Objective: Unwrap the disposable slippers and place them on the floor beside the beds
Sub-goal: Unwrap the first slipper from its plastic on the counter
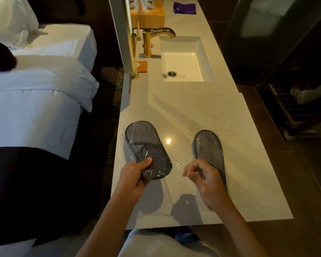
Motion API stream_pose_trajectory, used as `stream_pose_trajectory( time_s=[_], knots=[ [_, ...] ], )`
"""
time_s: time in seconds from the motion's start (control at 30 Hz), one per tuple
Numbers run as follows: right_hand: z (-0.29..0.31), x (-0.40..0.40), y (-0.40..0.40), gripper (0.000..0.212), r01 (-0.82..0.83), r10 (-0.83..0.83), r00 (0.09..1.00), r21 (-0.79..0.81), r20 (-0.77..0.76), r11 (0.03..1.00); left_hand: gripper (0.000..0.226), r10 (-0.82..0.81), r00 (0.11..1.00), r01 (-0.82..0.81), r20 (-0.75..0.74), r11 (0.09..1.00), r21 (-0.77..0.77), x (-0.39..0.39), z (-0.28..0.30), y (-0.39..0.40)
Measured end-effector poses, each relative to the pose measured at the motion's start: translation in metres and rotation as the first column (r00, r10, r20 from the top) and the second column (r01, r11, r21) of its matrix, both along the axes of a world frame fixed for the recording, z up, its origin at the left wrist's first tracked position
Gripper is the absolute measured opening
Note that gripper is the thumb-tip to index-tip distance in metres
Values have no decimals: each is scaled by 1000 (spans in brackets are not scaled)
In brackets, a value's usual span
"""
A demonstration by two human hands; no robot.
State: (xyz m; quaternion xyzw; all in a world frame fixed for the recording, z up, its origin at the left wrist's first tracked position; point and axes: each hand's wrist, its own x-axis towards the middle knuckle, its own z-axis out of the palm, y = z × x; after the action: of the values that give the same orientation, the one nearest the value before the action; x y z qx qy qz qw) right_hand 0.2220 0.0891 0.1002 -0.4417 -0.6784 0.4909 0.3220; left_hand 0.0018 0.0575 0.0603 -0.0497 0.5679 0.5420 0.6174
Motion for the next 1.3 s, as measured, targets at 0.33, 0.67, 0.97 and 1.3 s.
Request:
stream_pose_trajectory(
  time_s=[0.33,0.67,0.97,1.3],
  knots=[
    [3,-4,3,32,-108,44,947,186,318,977,34,-66,980,94,-187,985,143,23,16,-1],
    [11,-23,4,10,-360,238,873,232,426,904,27,-94,961,128,-259,985,116,30,15,2],
    [-1,-12,-12,22,-432,273,841,276,467,858,40,47,997,-43,-68,998,48,22,-10,6],
    [-7,-23,-21,21,153,-61,969,-388,239,909,53,87,995,-95,48,975,202,45,-16,-1]
  ],
)
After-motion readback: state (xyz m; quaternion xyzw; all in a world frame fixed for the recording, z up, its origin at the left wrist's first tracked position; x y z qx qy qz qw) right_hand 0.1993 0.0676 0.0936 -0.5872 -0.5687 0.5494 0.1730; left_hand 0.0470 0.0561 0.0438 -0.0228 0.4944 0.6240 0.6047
